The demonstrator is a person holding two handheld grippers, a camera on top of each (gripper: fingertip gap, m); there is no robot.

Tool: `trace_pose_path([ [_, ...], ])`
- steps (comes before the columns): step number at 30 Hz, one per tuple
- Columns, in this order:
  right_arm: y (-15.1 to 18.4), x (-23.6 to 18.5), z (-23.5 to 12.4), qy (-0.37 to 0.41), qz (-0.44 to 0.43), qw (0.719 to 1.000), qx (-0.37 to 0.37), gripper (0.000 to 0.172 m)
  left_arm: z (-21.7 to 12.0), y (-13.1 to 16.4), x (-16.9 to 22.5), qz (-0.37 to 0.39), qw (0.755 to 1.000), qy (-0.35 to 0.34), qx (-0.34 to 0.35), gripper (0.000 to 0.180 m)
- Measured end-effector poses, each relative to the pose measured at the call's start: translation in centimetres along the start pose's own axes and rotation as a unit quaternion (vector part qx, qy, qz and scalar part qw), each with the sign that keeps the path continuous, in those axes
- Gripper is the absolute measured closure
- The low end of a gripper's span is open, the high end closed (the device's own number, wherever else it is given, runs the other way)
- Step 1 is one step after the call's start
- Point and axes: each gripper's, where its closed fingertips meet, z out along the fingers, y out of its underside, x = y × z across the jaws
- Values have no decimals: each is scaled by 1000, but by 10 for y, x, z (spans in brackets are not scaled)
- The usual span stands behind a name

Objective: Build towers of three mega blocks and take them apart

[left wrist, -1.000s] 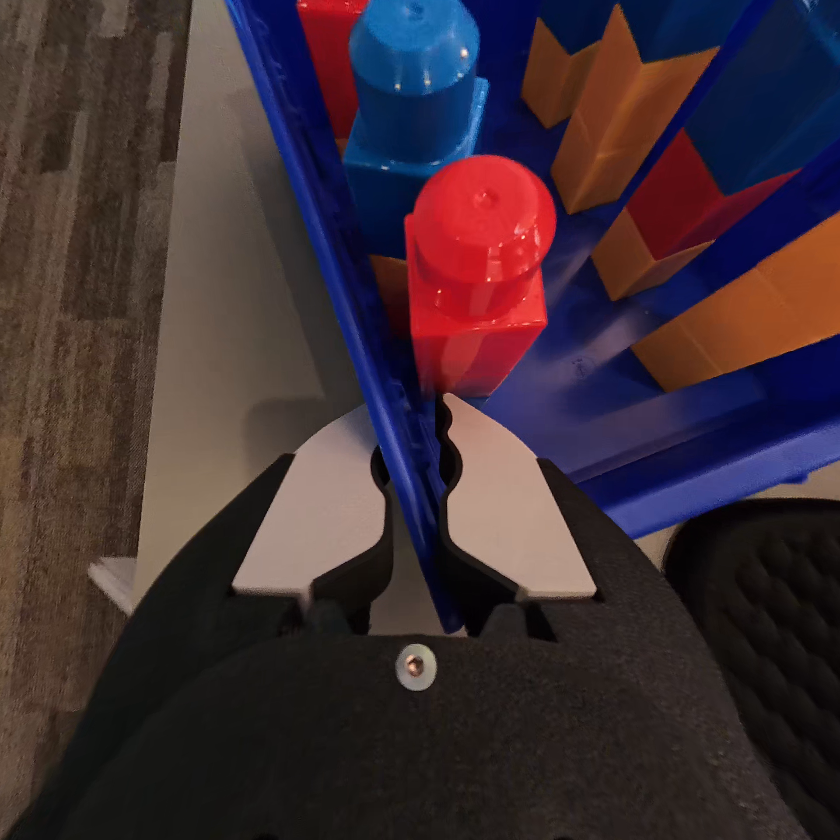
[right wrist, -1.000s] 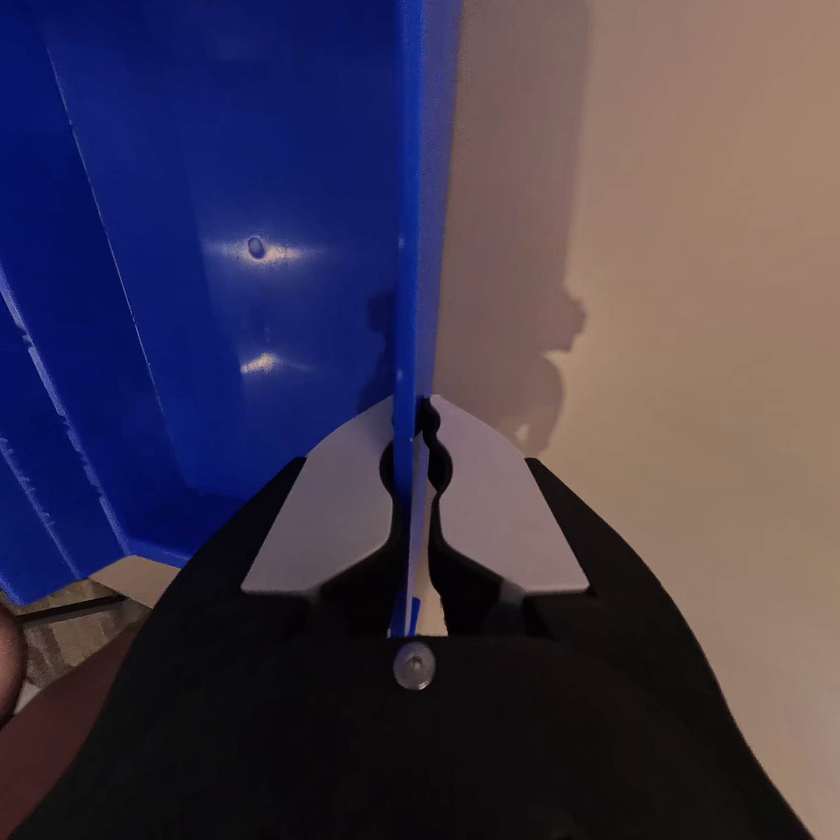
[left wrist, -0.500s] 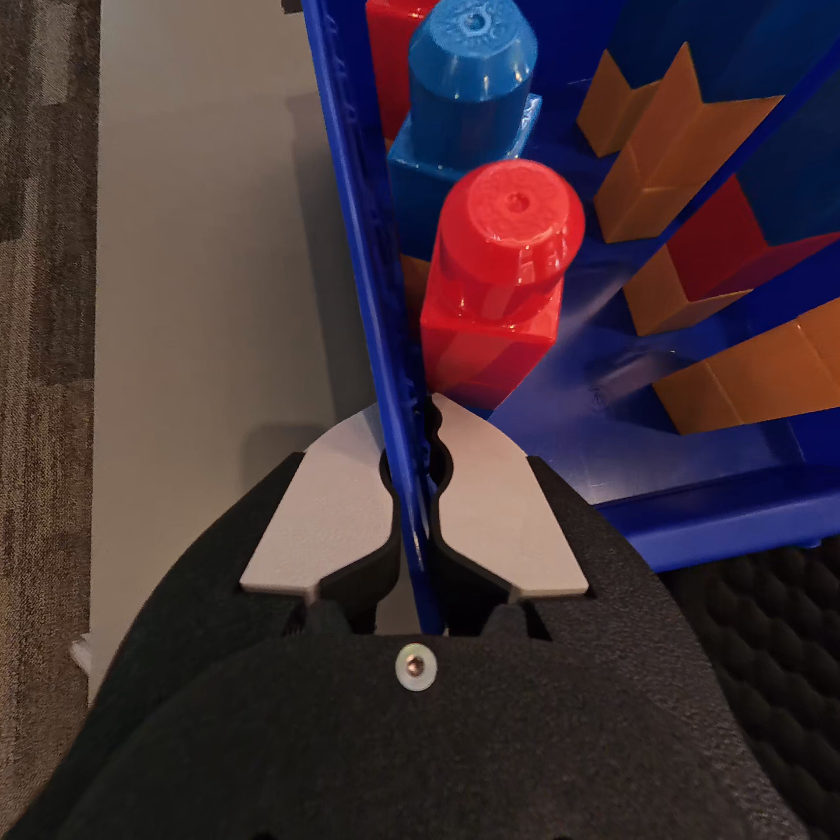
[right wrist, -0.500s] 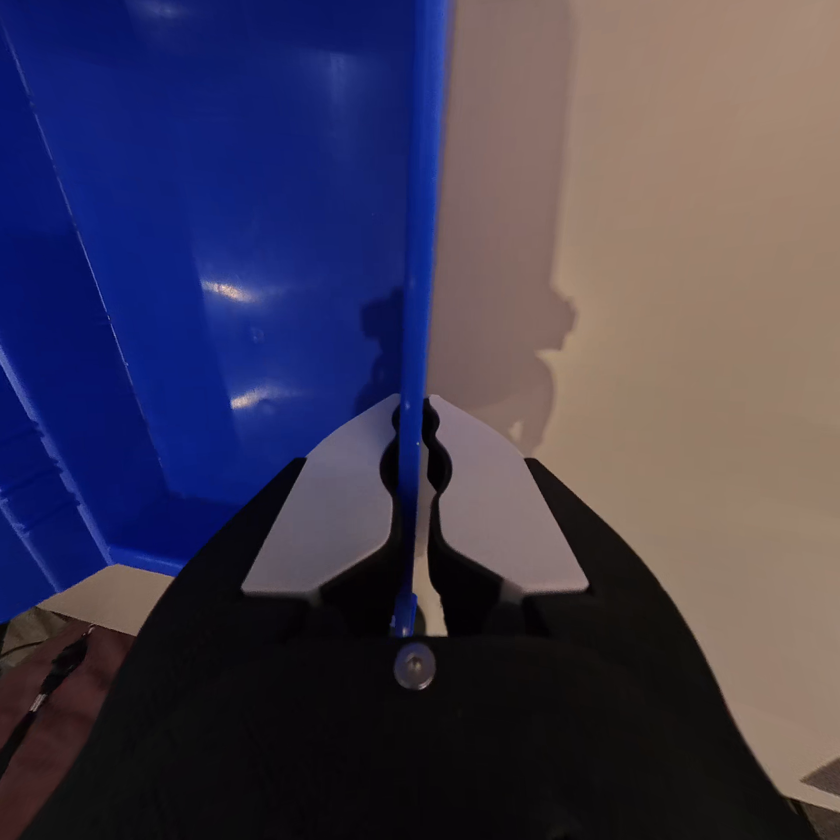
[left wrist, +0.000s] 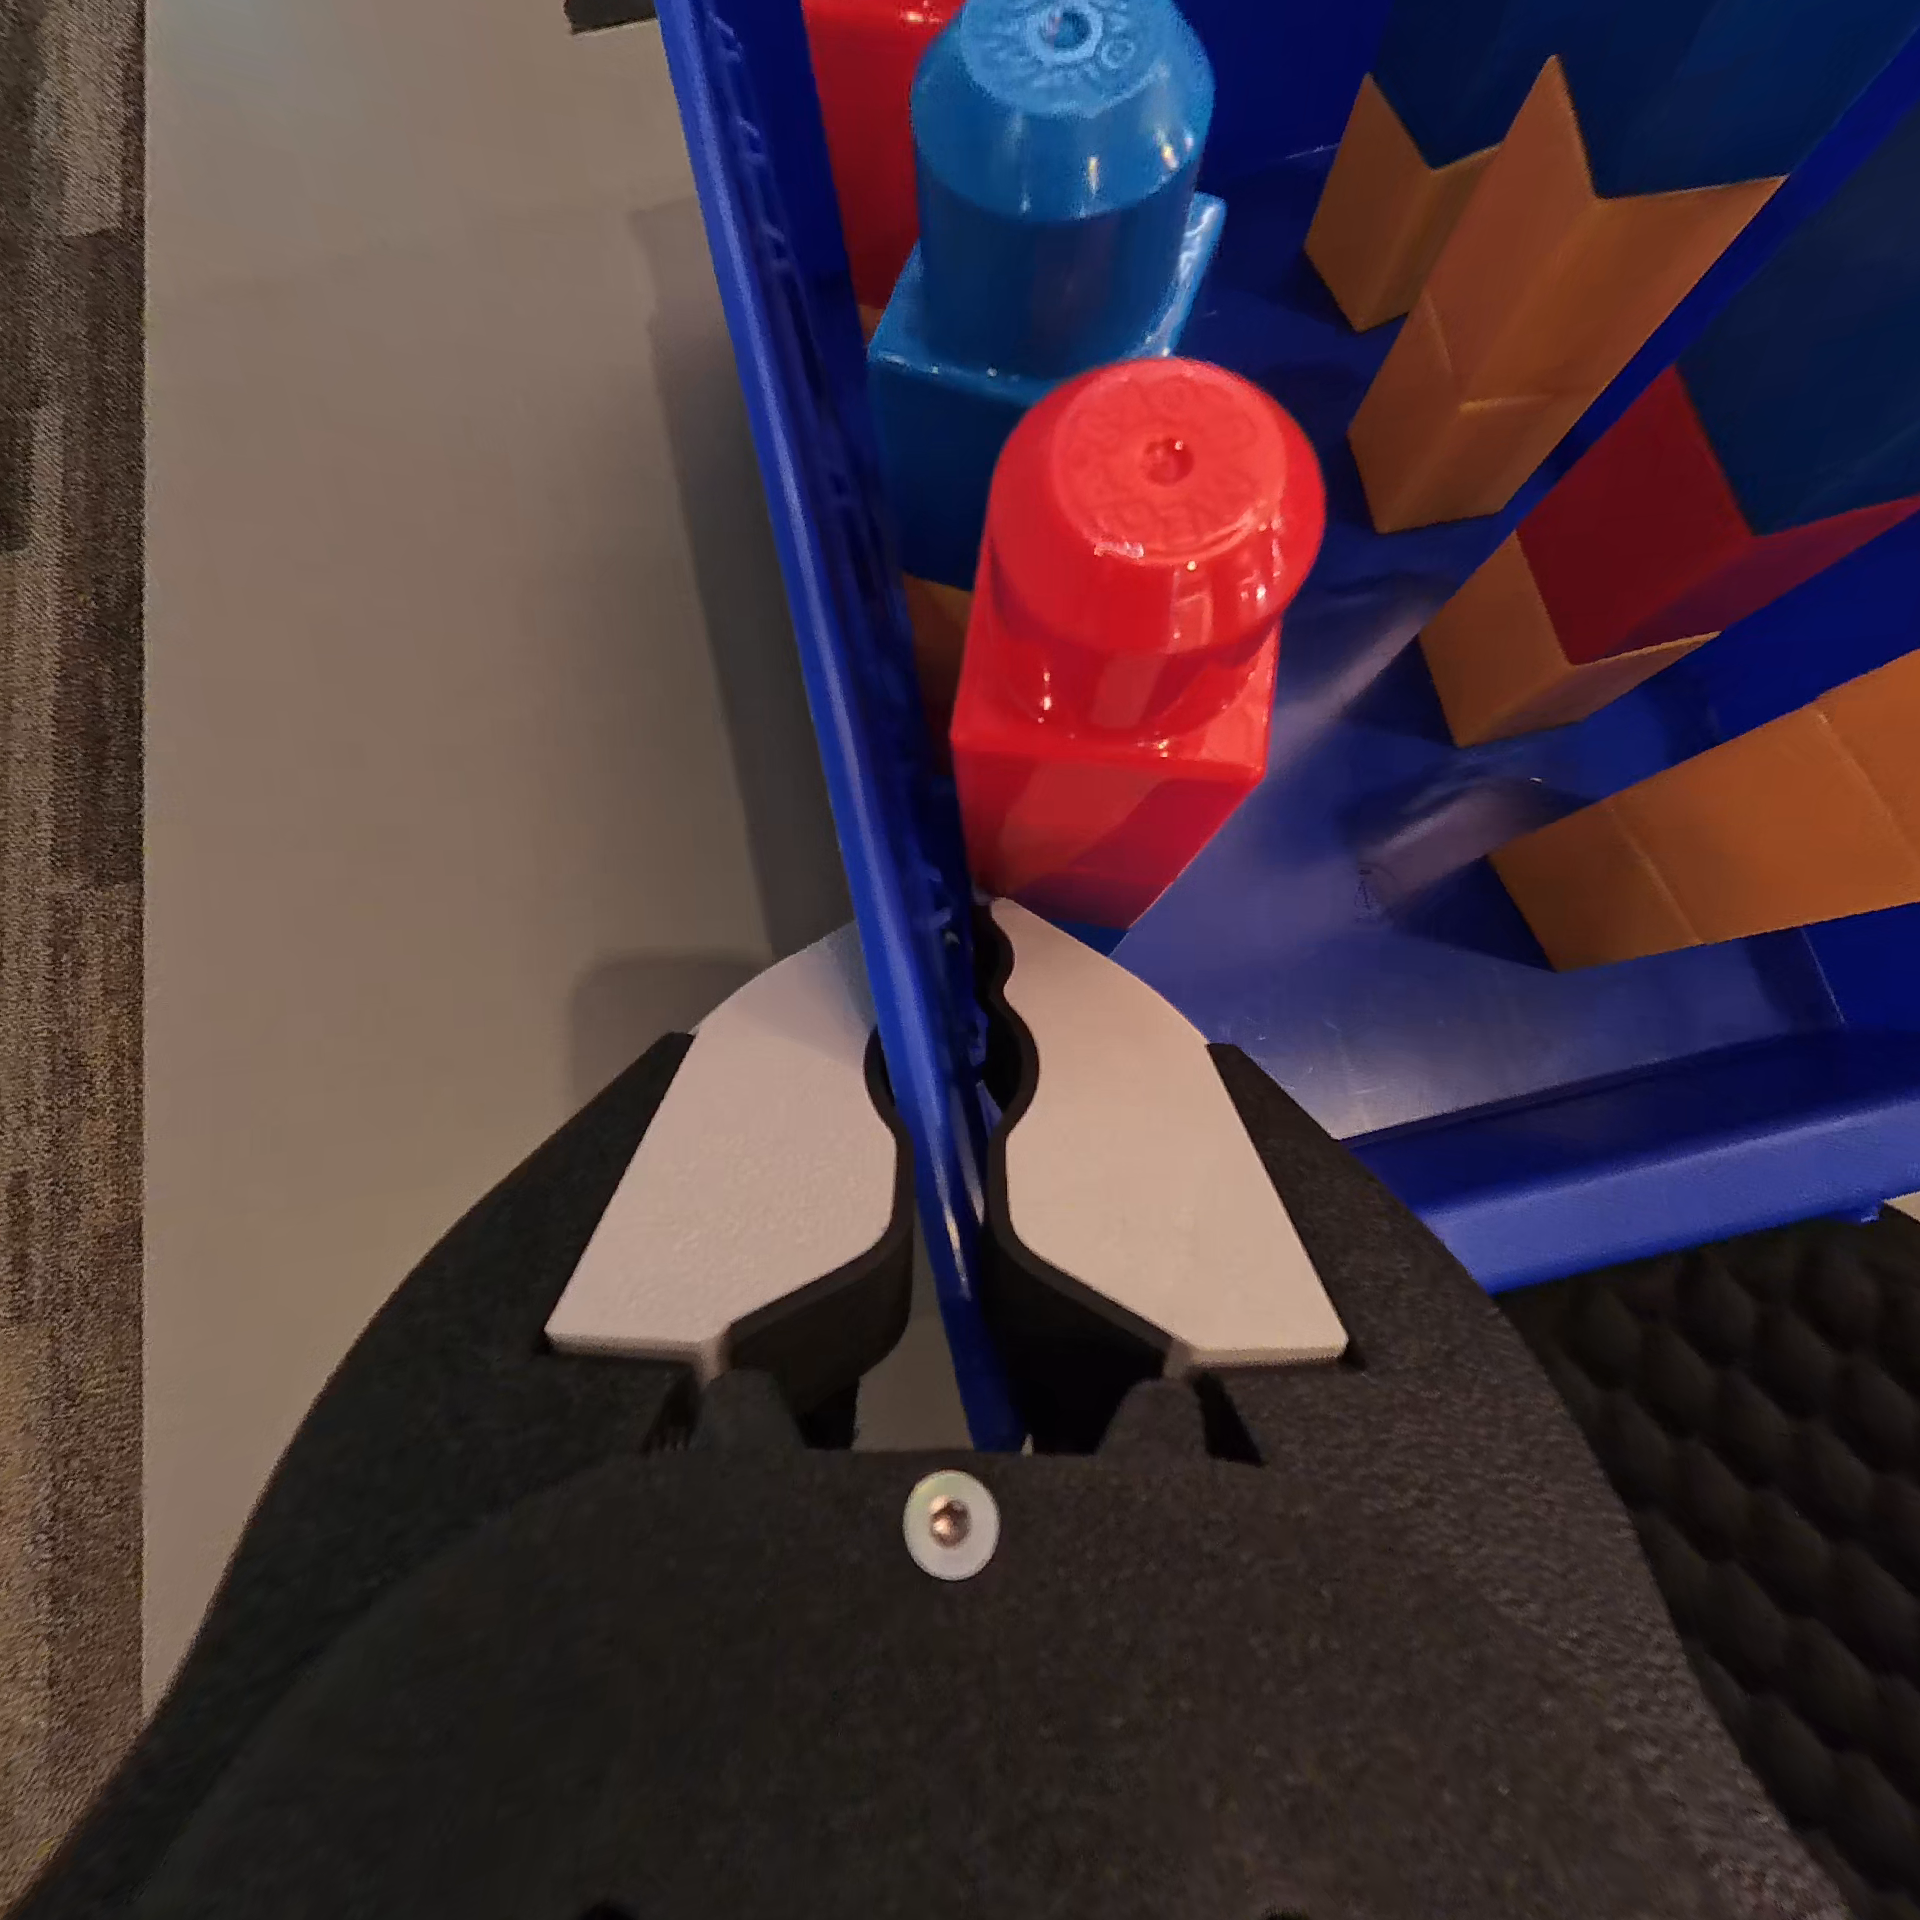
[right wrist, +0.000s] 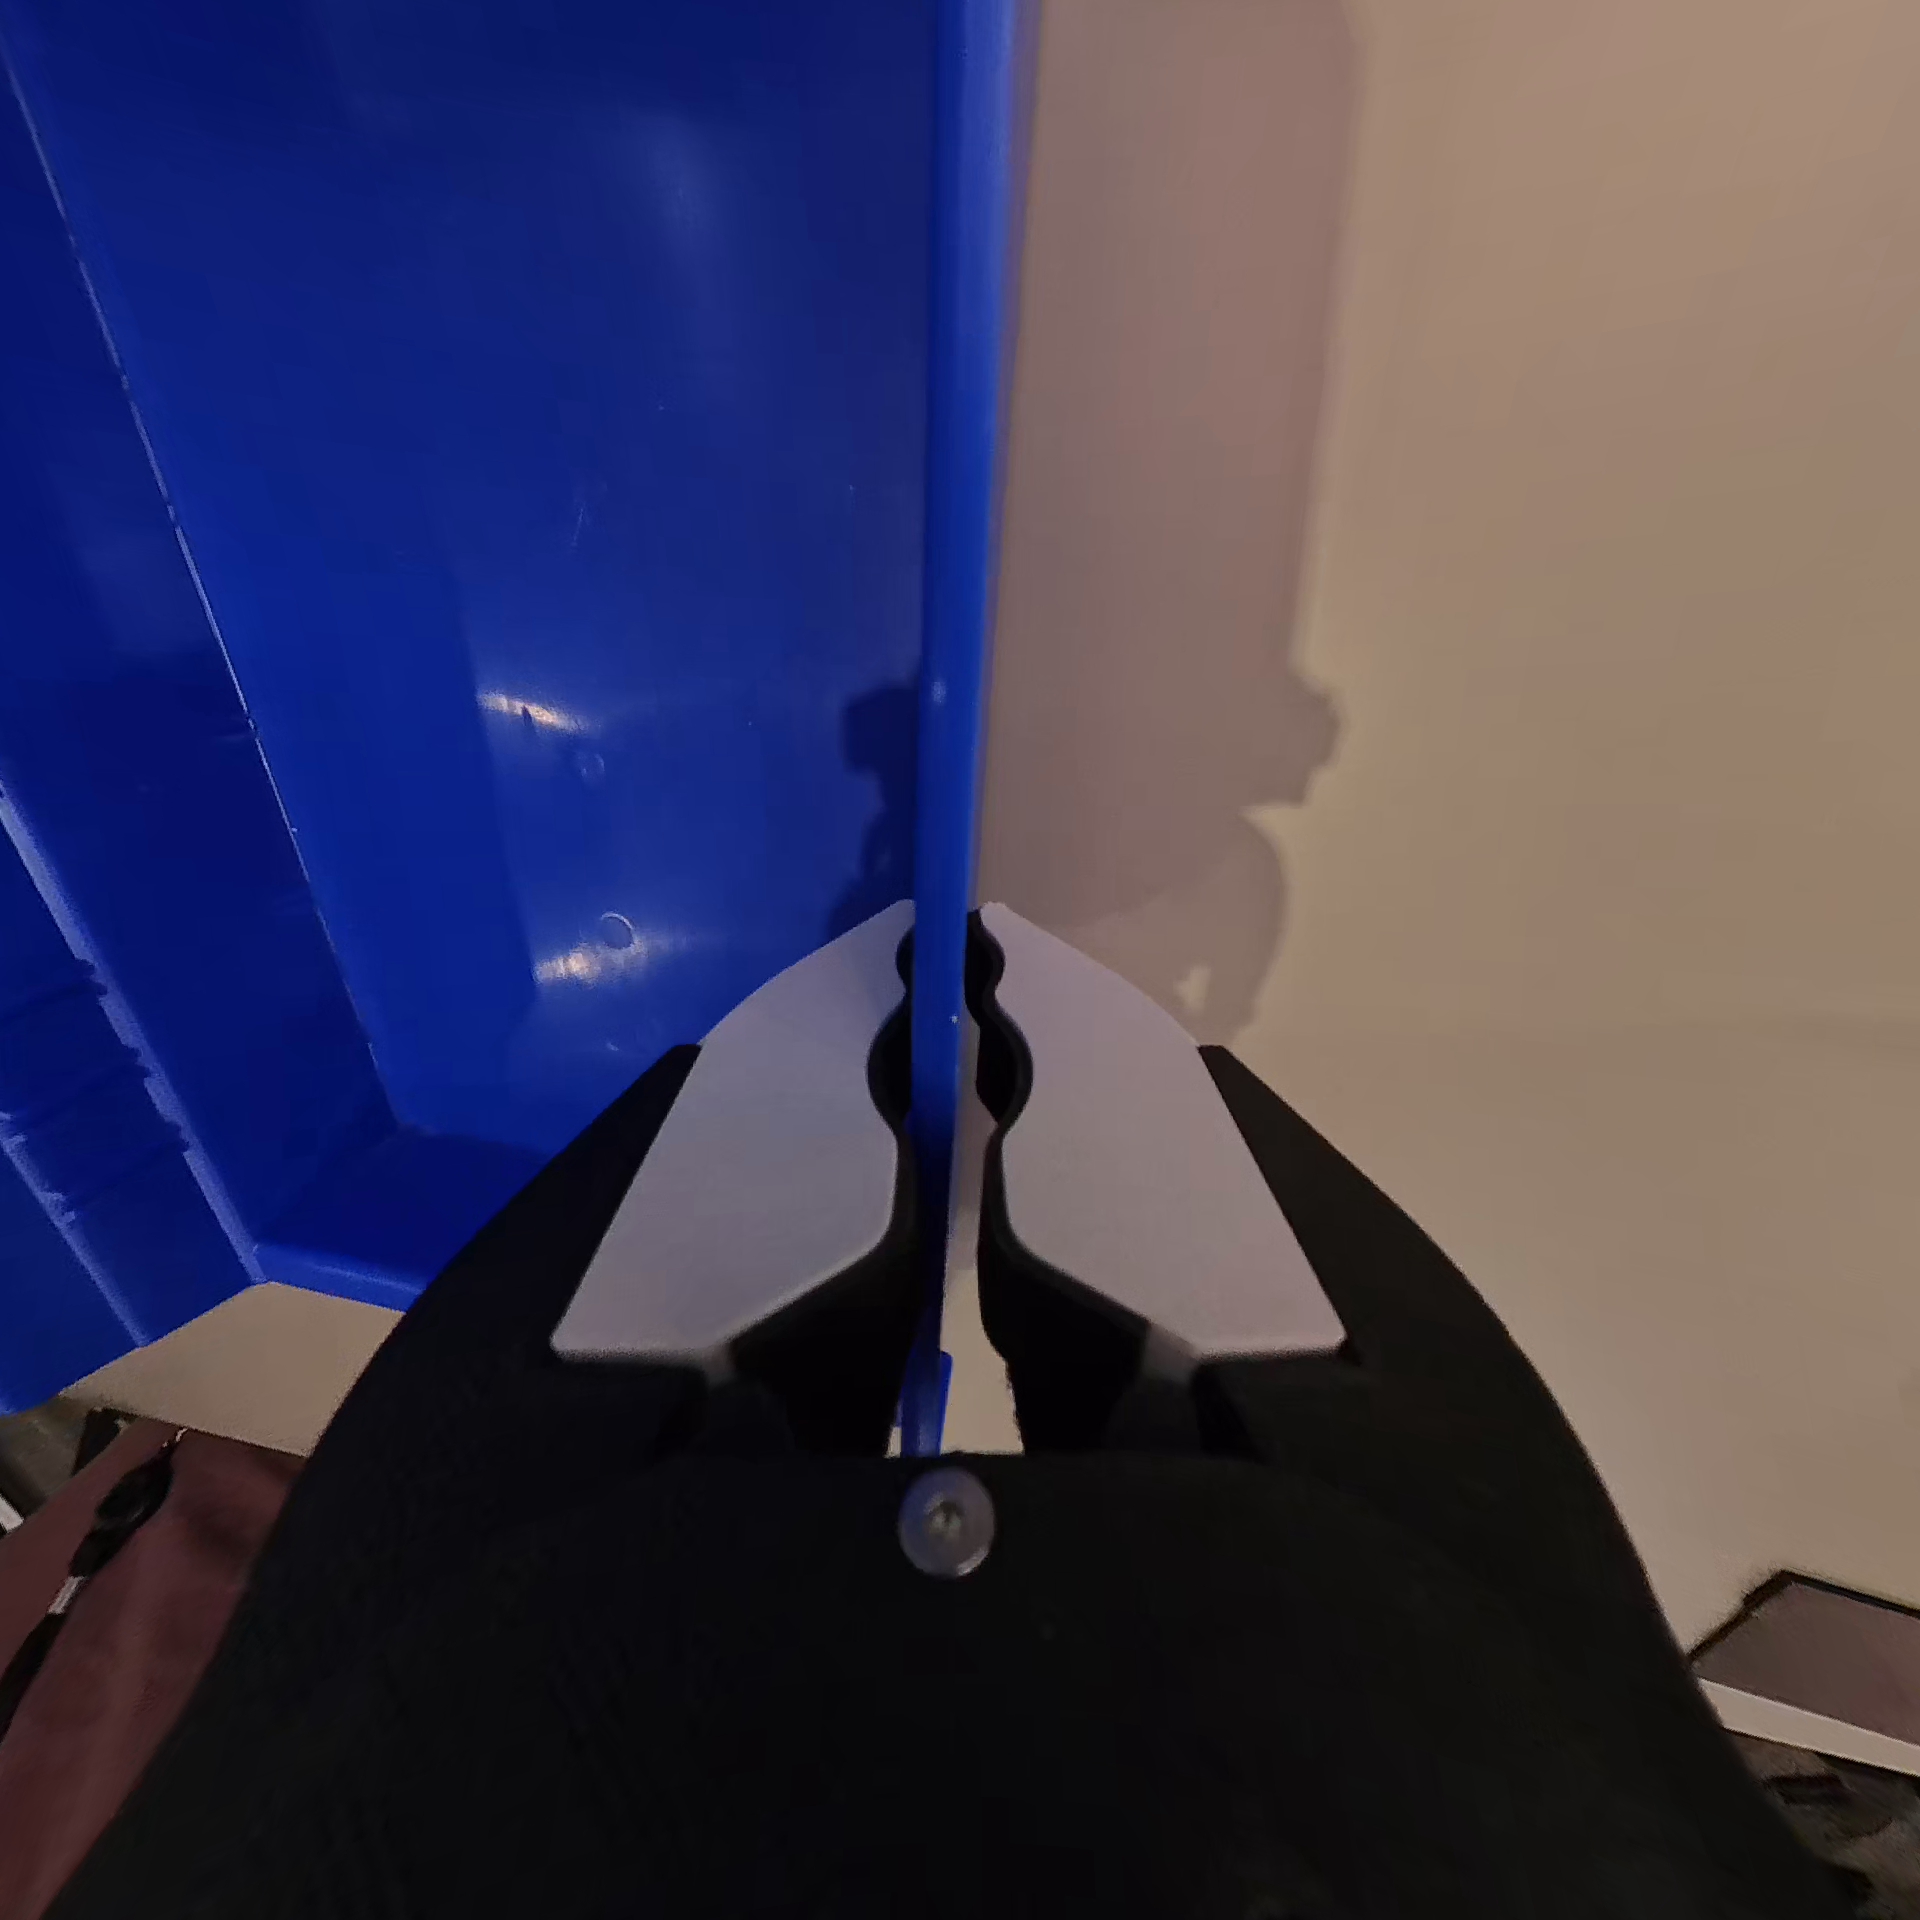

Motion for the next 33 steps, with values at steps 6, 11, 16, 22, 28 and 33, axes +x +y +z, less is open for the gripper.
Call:
trace_pose_path([
  [6,2,2,-1,0,-6,1000,-4,164,1,-1,2,2,1000,4,-7,172],
  [11,10,5,-2,14,-14,1000,-16,164,2,-2,3,-9,1000,14,2,171],
  [16,14,5,-3,18,-18,1000,-14,164,2,-2,4,-8,1000,15,2,170],
  [22,12,8,-4,28,-28,999,-5,164,2,-3,4,-21,1000,21,5,169],
  [28,-10,3,-42,72,-75,988,116,133,-29,-16,-13,-91,992,3,85,135],
  [33,-40,-57,-173,103,-171,905,376,119,-137,-58,46,-118,934,172,289,141],
])
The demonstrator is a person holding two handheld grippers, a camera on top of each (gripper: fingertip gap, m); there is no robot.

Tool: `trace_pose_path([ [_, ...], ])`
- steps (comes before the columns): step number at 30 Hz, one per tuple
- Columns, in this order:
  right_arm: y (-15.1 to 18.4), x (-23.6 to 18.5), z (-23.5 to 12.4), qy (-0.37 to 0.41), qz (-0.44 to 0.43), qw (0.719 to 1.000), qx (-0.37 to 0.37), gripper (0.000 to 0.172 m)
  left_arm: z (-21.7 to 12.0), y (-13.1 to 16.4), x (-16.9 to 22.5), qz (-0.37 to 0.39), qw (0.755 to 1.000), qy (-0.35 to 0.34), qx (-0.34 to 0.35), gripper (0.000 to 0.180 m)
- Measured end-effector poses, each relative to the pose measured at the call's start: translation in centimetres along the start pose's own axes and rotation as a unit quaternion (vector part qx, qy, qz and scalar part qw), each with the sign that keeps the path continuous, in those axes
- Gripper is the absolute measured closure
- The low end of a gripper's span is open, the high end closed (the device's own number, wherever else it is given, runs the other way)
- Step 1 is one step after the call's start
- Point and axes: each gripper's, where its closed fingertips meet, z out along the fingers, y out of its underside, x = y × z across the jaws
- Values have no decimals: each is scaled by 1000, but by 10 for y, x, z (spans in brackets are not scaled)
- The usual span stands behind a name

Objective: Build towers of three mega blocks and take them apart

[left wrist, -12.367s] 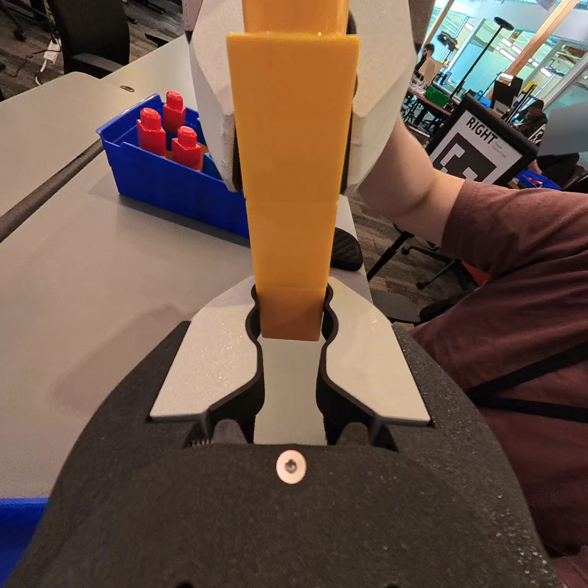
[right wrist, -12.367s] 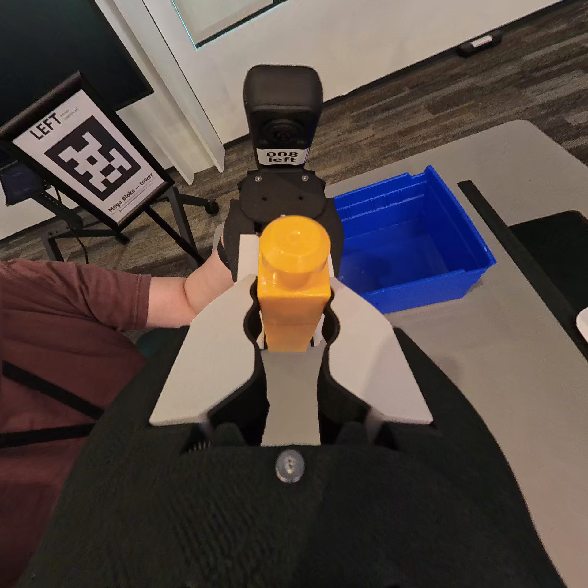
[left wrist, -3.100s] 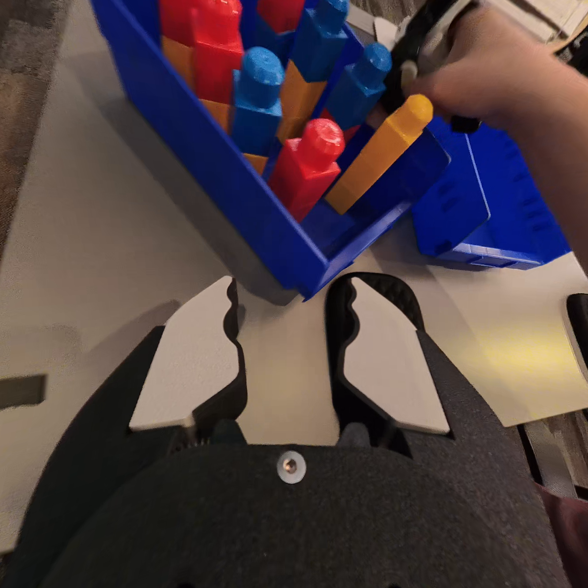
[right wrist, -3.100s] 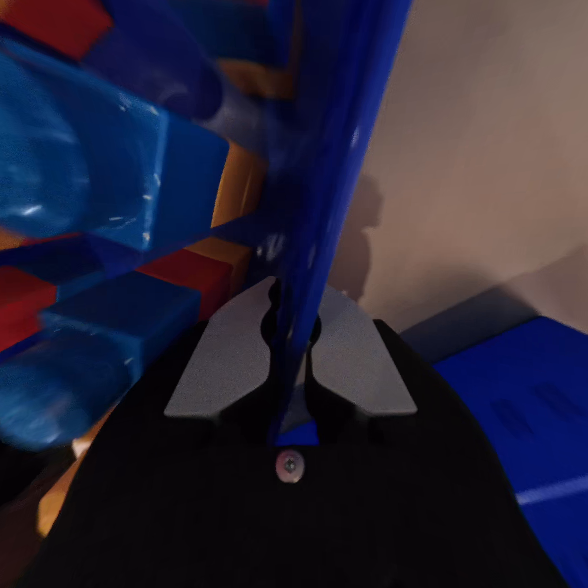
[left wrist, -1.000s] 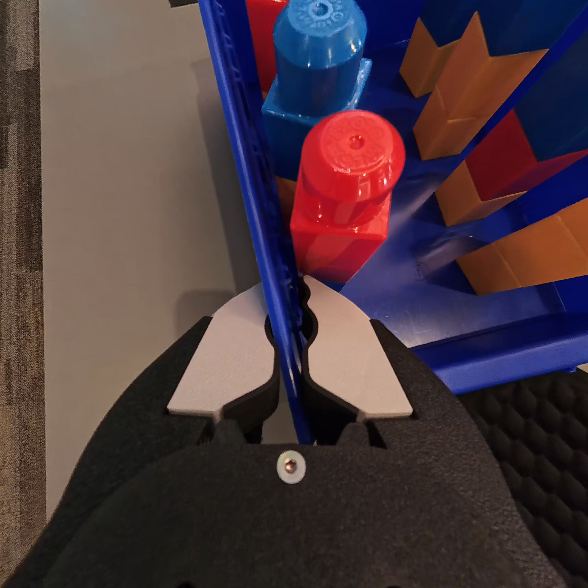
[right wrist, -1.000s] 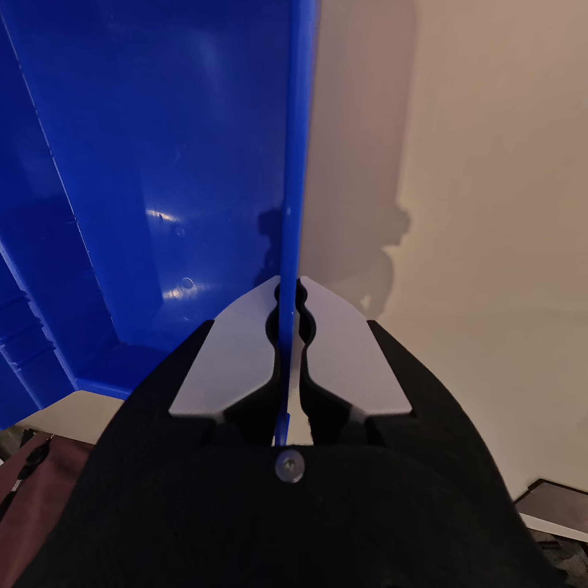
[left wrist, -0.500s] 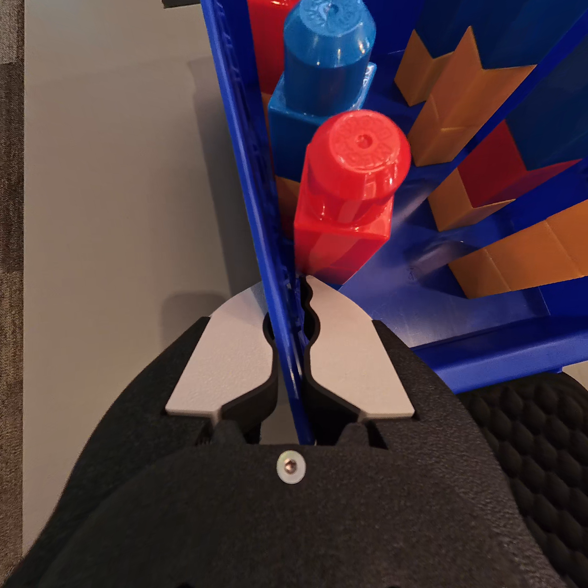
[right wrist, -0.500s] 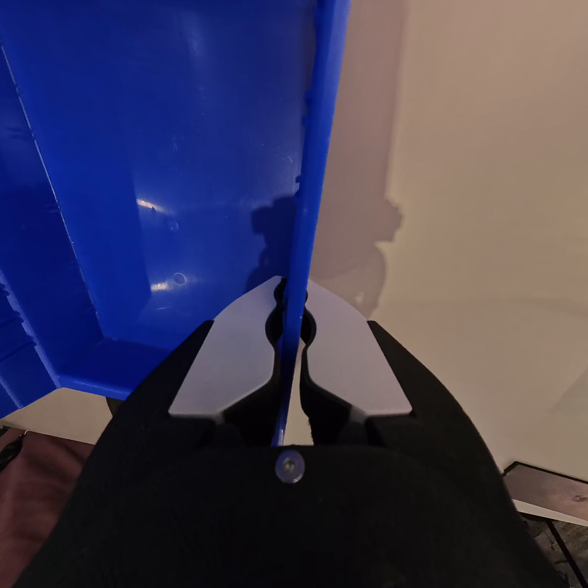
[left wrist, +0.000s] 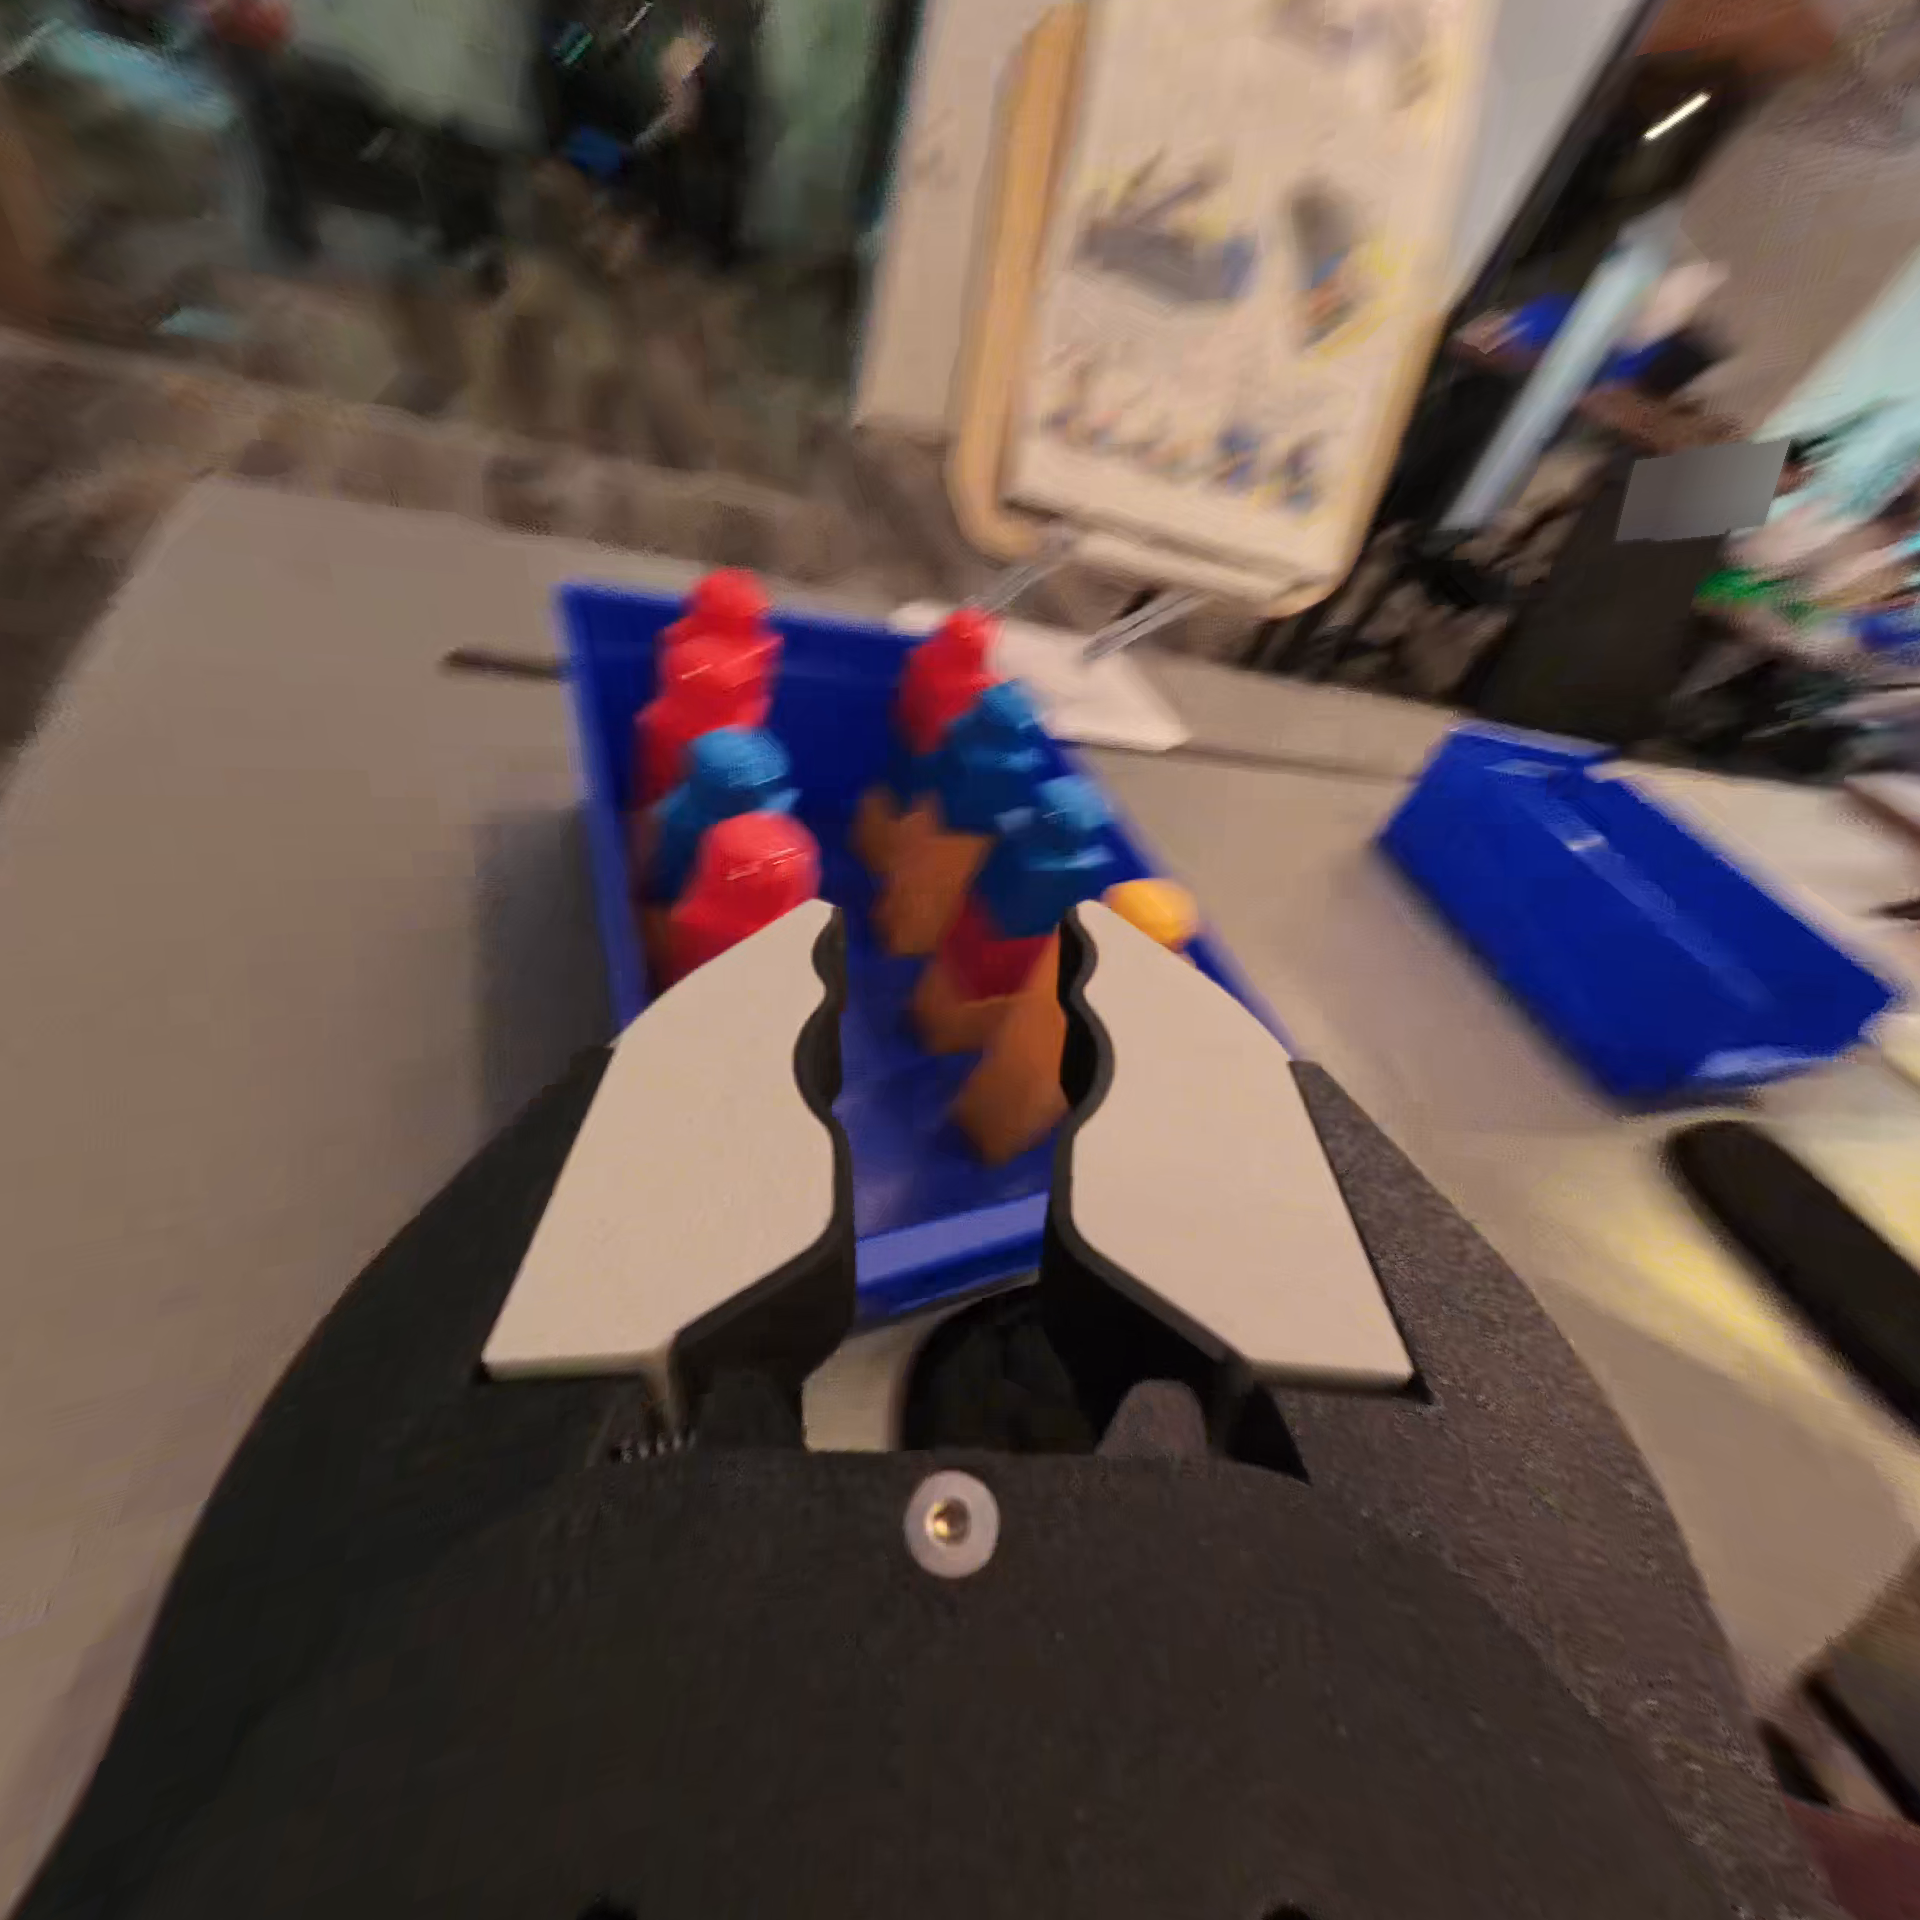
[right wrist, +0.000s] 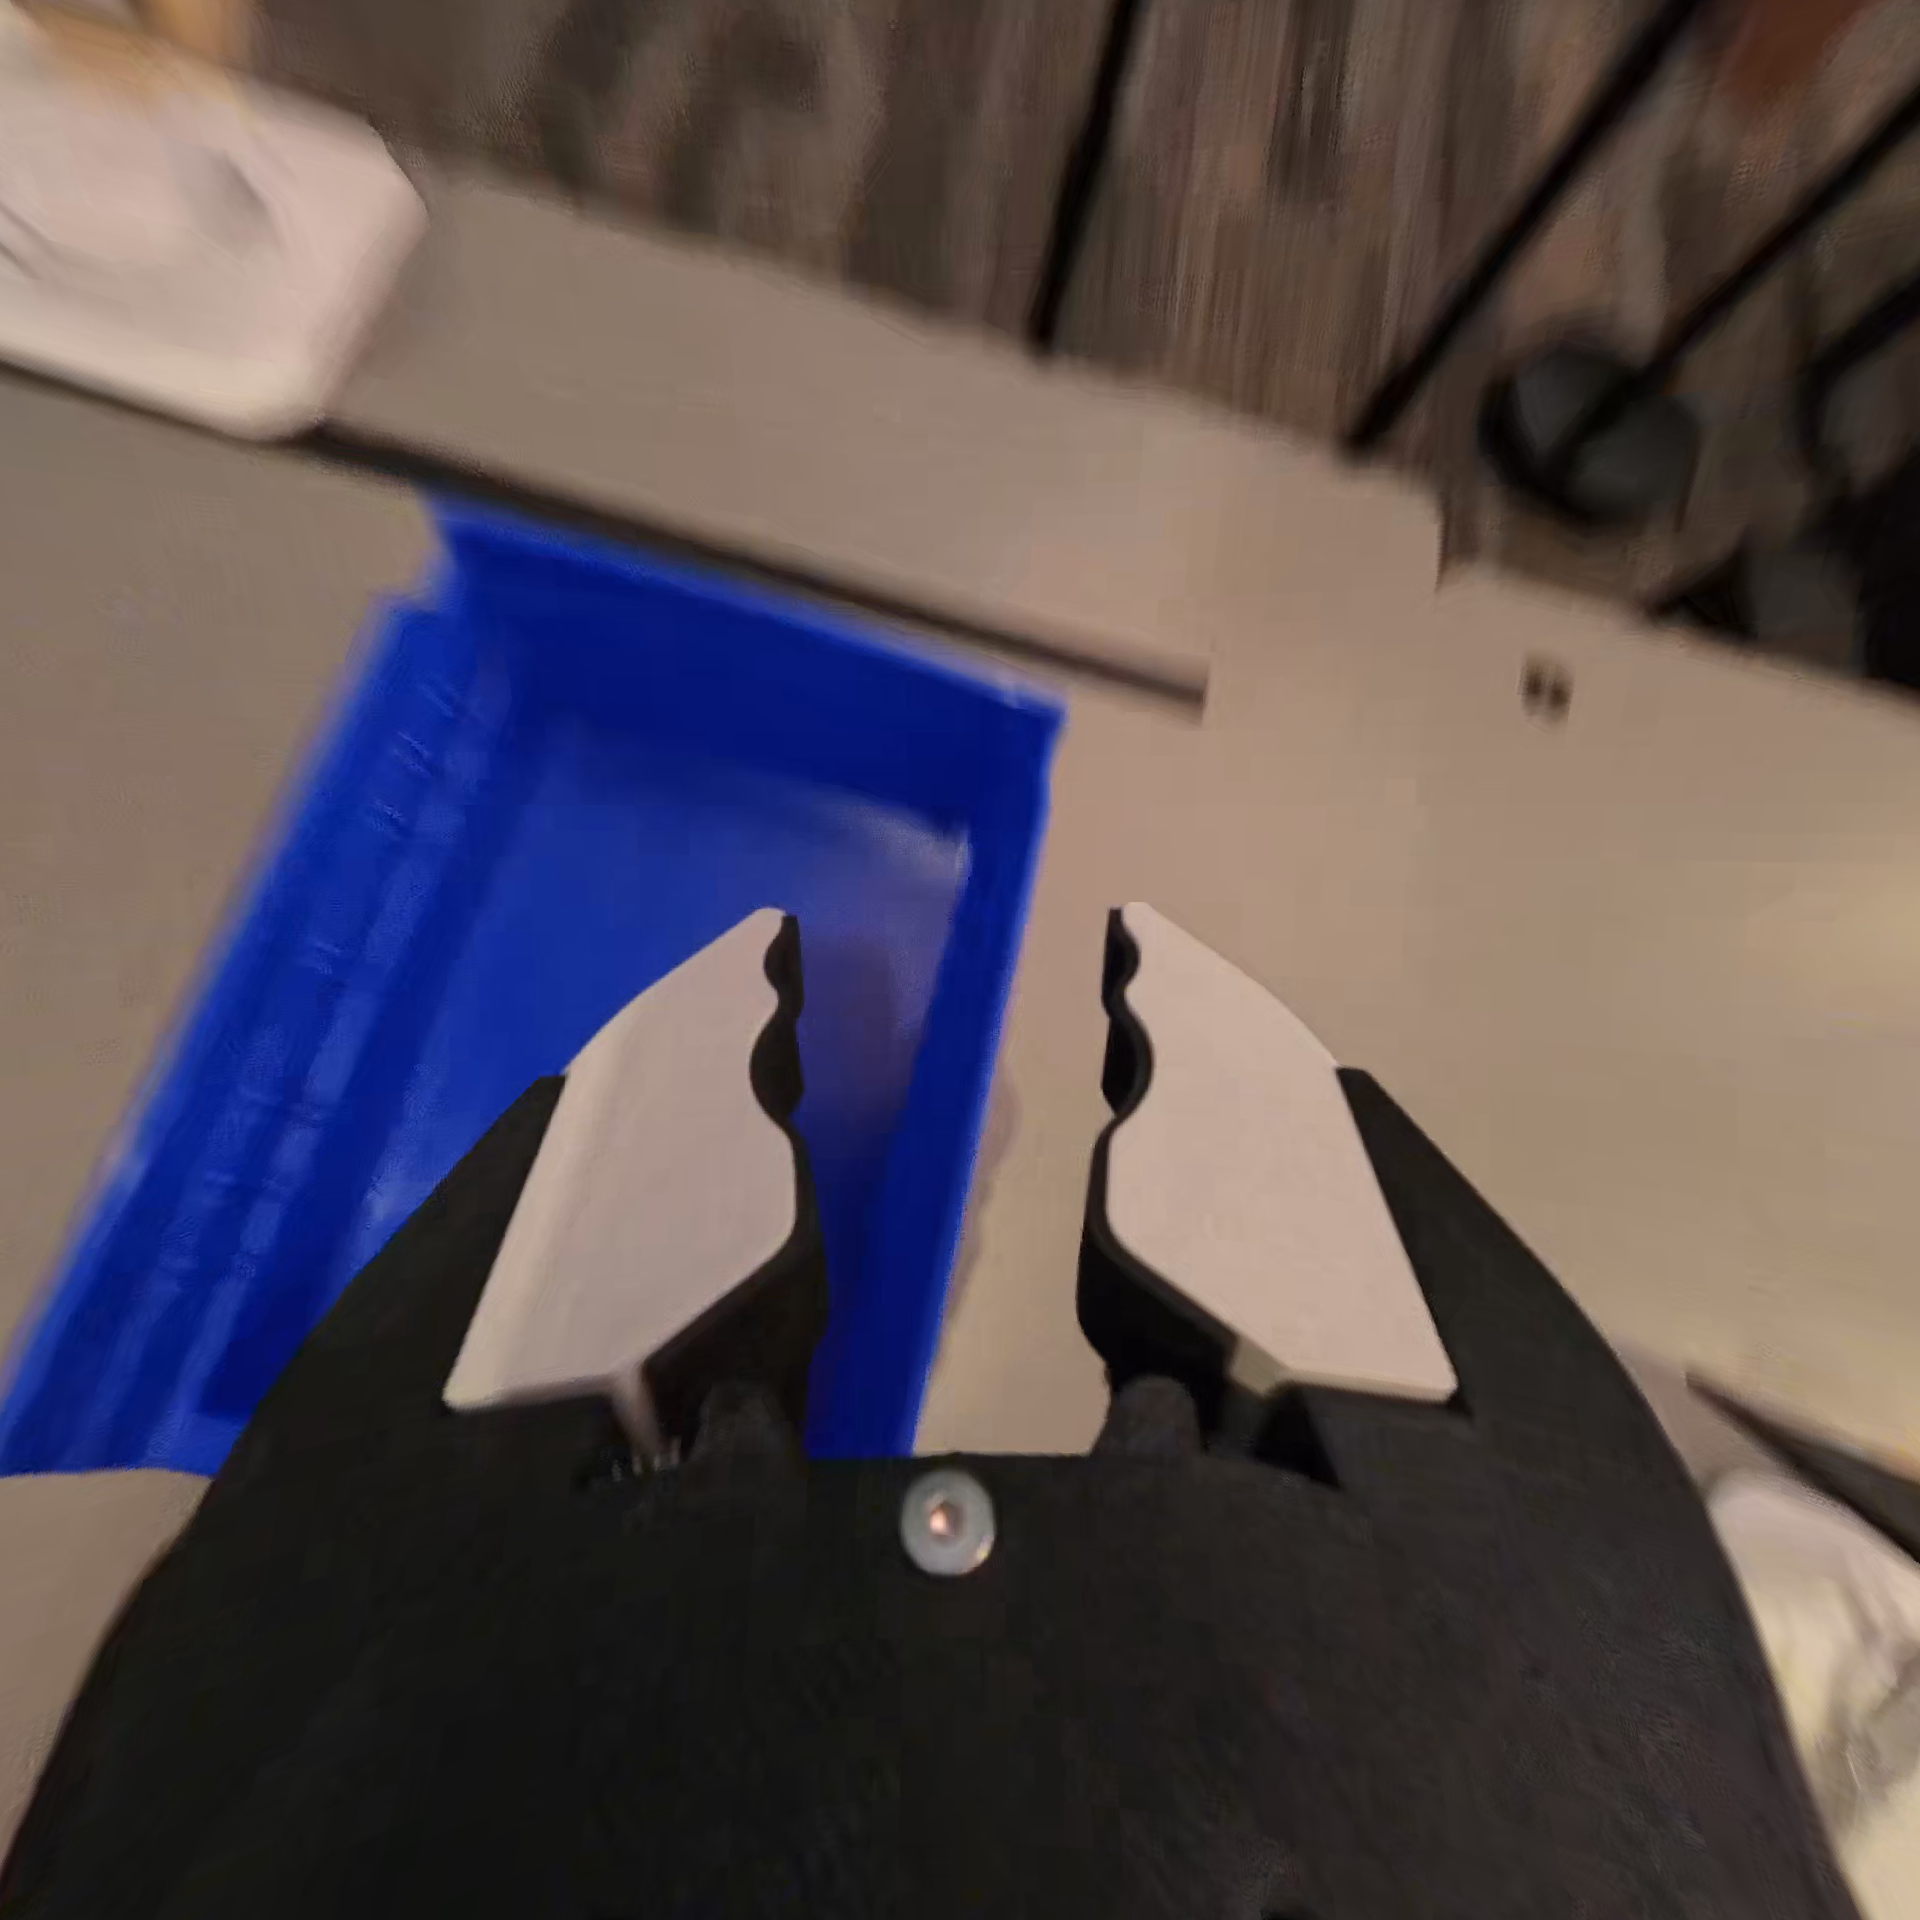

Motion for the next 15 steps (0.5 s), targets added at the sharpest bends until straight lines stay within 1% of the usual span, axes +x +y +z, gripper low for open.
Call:
trace_pose_path([
  [1,-25,-19,-16,-31,-7,998,58,119,0,0,20,3,1000,23,13,143],
  [2,-46,-42,-29,-71,-11,992,108,118,6,9,33,14,1000,28,2,141],
  [3,-63,-66,-40,-112,-13,982,149,117,16,24,43,31,999,27,-25,132],
  [4,-75,-91,-49,-155,-17,972,177,116,28,41,50,47,997,26,-54,119],
  [5,-84,-116,-54,-197,-24,960,197,115,40,54,55,59,995,27,-76,117],
  [7,-92,-161,-57,-258,-41,941,215,115,60,71,61,61,993,32,-95,117],
  [9,-91,-196,-53,-281,-65,933,214,115,74,79,60,35,994,11,-100,113],
  [12,-87,-232,-43,-280,-108,931,208,115,86,89,49,30,990,-71,-118,109],
  [15,-86,-256,-37,-284,-130,928,201,114,94,99,39,58,976,-147,-151,103],
])
